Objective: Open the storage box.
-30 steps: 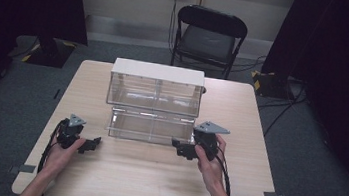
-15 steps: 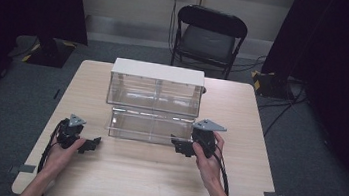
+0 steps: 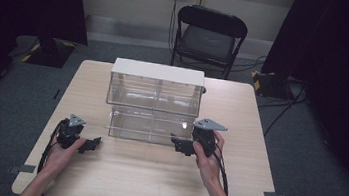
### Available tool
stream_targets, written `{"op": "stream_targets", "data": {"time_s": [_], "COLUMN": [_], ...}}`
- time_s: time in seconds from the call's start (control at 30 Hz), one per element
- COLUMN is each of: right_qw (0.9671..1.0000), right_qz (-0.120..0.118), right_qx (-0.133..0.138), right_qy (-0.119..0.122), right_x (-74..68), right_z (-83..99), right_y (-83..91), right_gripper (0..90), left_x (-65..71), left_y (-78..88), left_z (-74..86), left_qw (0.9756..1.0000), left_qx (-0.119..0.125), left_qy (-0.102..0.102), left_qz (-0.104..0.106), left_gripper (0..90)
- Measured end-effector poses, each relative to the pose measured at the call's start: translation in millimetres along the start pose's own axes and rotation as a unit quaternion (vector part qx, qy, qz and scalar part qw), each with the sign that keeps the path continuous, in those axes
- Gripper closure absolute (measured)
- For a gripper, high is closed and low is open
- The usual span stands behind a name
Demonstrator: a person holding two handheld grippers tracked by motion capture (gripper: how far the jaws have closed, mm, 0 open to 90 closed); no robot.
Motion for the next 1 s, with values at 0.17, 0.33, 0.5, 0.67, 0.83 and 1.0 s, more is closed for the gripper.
{"op": "stream_targets", "data": {"time_s": [0.17,0.33,0.5,0.67,0.83,1.0], "right_qw": [1.0000,1.0000,0.9999,0.9999,0.9999,0.9998], "right_qz": [-0.001,0.008,0.009,0.007,0.008,0.013], "right_qx": [-0.003,0.004,0.008,0.012,0.012,0.012], "right_qy": [-0.004,0.001,-0.001,-0.002,-0.003,-0.003], "right_x": [0.2,0.8,0.7,1.0,1.6,3.1], "right_z": [-1.0,-2.8,-5.7,-9.1,-9.6,-10.3], "right_y": [-0.2,1.5,2.4,1.8,1.9,4.0], "right_gripper": [8.3,10.1,11.1,10.6,10.9,11.3], "left_x": [0.0,0.0,0.0,0.0,0.0,0.1], "left_y": [0.0,0.0,0.0,0.0,0.0,0.0], "left_z": [0.0,0.0,0.0,0.0,0.0,0.0], "left_qw": [1.0000,1.0000,1.0000,1.0000,1.0000,1.0000], "left_qx": [0.000,0.000,0.000,0.000,0.000,0.000], "left_qy": [0.000,0.000,0.000,0.000,0.000,0.000], "left_qz": [0.000,0.000,0.000,0.000,0.000,0.000], "left_gripper": [3.4,3.4,3.4,3.4,3.4,3.4]}}
Point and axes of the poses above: each handheld gripper's, and its own axes: y roughly backward along the jaws, z roughly out of its underside, x roughly to its right, the point moved 7 cm from there along -y, roughly forward along the jaws, and after that the axes turned 10 degrees about x, right-handed, at the moved point
